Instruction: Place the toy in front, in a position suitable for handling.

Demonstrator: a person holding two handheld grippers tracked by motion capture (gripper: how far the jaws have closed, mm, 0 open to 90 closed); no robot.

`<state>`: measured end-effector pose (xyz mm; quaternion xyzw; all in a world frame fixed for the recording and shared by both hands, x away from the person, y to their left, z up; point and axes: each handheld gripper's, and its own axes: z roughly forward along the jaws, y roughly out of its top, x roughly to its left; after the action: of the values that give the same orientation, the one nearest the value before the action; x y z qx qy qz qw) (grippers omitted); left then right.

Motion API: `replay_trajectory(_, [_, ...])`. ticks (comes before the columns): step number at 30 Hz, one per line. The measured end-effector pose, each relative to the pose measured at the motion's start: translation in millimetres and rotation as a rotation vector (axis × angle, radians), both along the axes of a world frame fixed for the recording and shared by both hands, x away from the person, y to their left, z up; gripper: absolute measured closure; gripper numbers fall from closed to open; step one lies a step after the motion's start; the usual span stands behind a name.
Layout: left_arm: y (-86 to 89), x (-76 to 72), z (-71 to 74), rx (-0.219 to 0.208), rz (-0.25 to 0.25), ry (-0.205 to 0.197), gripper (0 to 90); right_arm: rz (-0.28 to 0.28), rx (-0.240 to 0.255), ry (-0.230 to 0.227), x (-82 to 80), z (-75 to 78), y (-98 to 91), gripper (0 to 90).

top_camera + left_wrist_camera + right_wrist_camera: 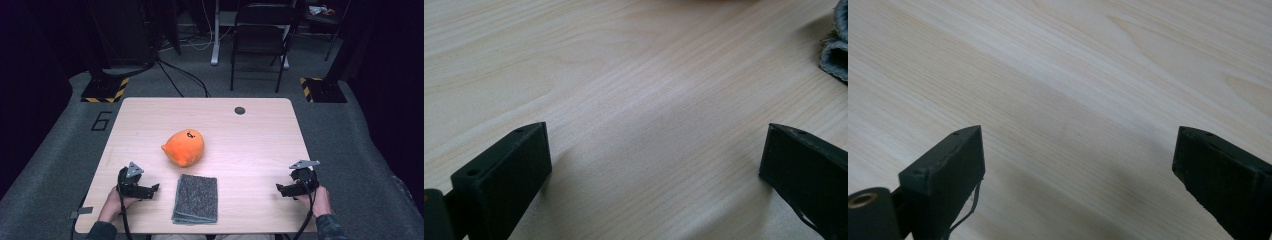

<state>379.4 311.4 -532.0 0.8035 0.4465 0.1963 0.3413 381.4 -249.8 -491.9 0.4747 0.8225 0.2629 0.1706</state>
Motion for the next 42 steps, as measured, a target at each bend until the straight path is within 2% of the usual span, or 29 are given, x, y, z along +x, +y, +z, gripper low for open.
replay_trajectory(2, [0.0,0.0,0.0,0.000,0.000,0.001,0.0,-0.001,0.008,-0.002,-0.8,2.4,6.2,5.9])
replay_trajectory(8, [0.0,0.0,0.0,0.000,0.000,0.001,0.0,0.049,0.035,-0.021,0.9,11.1,18.9,5.9])
replay_trajectory(10, [0.0,0.0,0.0,0.000,0.000,0.001,0.0,0.039,0.046,-0.023,1.2,12.3,23.1,5.9])
replay_trajectory(11, [-0.1,0.0,0.0,-0.001,0.000,0.001,0.0,0.056,0.043,-0.019,1.5,12.9,23.5,5.9])
replay_trajectory(19, [0.0,0.0,0.0,0.000,-0.001,0.001,0.0,0.083,0.061,-0.024,2.5,15.2,37.9,5.5])
replay_trajectory(26, [0.0,0.1,0.0,0.000,-0.001,0.001,0.0,0.165,0.063,-0.020,1.2,16.7,62.7,4.8])
replay_trajectory(29, [0.0,0.1,0.0,0.000,-0.001,0.001,0.0,0.181,0.057,-0.015,0.4,17.6,71.2,4.5])
replay_trajectory(30, [0.0,0.1,0.0,0.000,-0.001,0.001,0.0,0.217,0.059,-0.016,1.5,18.0,79.5,4.1])
replay_trajectory(31, [0.0,0.1,0.0,0.000,-0.001,0.001,0.0,0.217,0.059,-0.016,1.5,18.0,79.5,4.1])
replay_trajectory(32, [0.0,0.1,0.0,0.000,-0.001,0.001,0.0,0.241,0.063,-0.020,1.6,18.4,90.3,3.3])
replay_trajectory(34, [0.0,0.0,0.0,0.000,-0.001,0.001,0.0,0.263,0.061,-0.016,1.6,19.2,97.2,2.9])
replay_trajectory(37, [0.0,0.0,0.0,0.000,-0.001,0.000,0.0,0.284,0.060,-0.018,1.3,19.2,108.2,1.7])
replay_trajectory(38, [0.0,-0.1,0.0,0.000,-0.001,0.000,0.0,0.304,0.061,-0.021,1.0,19.7,118.3,1.0])
replay_trajectory(40, [-0.1,-0.1,0.0,0.000,-0.001,0.000,0.0,0.300,0.071,-0.014,-0.1,20.2,122.4,0.9])
replay_trajectory(42, [0.0,-0.1,0.0,0.001,-0.001,0.000,0.0,0.350,0.065,-0.028,0.6,21.3,134.3,0.3])
